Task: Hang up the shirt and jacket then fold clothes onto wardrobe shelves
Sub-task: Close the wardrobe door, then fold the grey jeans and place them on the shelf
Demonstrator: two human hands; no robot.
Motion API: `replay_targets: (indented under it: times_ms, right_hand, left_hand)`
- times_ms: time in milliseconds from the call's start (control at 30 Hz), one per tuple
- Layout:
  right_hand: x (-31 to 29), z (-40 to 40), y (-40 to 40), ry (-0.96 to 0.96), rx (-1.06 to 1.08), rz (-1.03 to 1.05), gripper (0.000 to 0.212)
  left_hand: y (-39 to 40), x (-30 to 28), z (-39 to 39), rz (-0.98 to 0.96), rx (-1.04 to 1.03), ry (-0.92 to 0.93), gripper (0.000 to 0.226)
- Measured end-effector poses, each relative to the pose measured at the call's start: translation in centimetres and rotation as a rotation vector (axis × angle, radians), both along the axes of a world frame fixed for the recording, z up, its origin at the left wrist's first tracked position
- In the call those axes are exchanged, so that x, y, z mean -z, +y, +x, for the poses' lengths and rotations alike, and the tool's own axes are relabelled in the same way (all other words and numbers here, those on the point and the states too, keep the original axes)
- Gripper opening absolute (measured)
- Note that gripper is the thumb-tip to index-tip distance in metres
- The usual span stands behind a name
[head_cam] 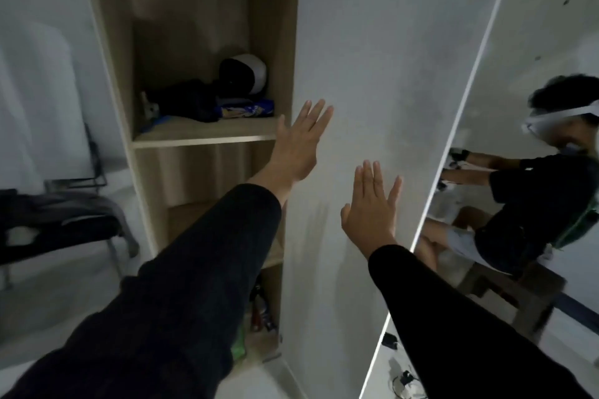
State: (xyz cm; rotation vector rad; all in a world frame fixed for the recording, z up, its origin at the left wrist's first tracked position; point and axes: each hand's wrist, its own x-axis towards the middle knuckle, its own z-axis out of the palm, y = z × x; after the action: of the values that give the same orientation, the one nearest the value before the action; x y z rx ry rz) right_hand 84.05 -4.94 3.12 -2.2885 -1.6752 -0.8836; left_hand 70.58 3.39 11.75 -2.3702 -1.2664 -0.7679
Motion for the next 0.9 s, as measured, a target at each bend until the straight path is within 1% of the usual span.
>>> replay_targets:
  times_ms: [67,133,233,333,433,567,667,800,900]
  right_hand:
    - [0.0,-3.3,0.4,-0.019,-0.085,-0.065,0.074]
    - [-0.2,-7.0,0.6,-0.005,-0.186,-0.089,0.073]
    - [-1.0,-13.5,0.6,0.067,-0.353,-0.097,0.073]
    - [-1.8,-20.5,-0.1,0.088,-0.532,-0.093,0.07]
    - [-2.3,-27.9,-1.8,0.127,-0.718,-0.101,0.069]
    - [-2.0,-37.8,-5.5,0.136,-0.91,-0.128,0.07]
    - [-1.5,-44.1,-9.0,0.129,-1.074,-0.142,0.068]
    - [-0.7,-50.2,-13.9,0.105,-1.241,-0.168,0.067]
    - [0.0,-53.3,-17.4,0.063,-1.361,-0.221,0.065]
  left_hand:
    - [-1.8,0.1,-4.2,-0.057,-0.104,0.02,0.077]
    - [-3.3,0.4,-8.3,-0.1,-0.22,0.021,0.08]
    - [-4.8,1.4,-15.2,-0.05,-0.419,0.002,0.084]
    - [-8.2,1.5,-22.4,-0.098,-0.572,-0.027,0.084]
    - [-12.7,1.8,-29.7,-0.112,-0.733,-0.042,0.081]
    - [-20.0,3.0,-39.3,-0.142,-0.975,-0.042,0.076]
    - [-26.2,3.6,-45.5,-0.15,-1.155,-0.085,0.071]
    - [-34.5,4.5,-51.0,-0.181,-1.372,-0.144,0.073]
    - [-40.7,5.4,-52.7,-0.229,-1.522,-0.159,0.072]
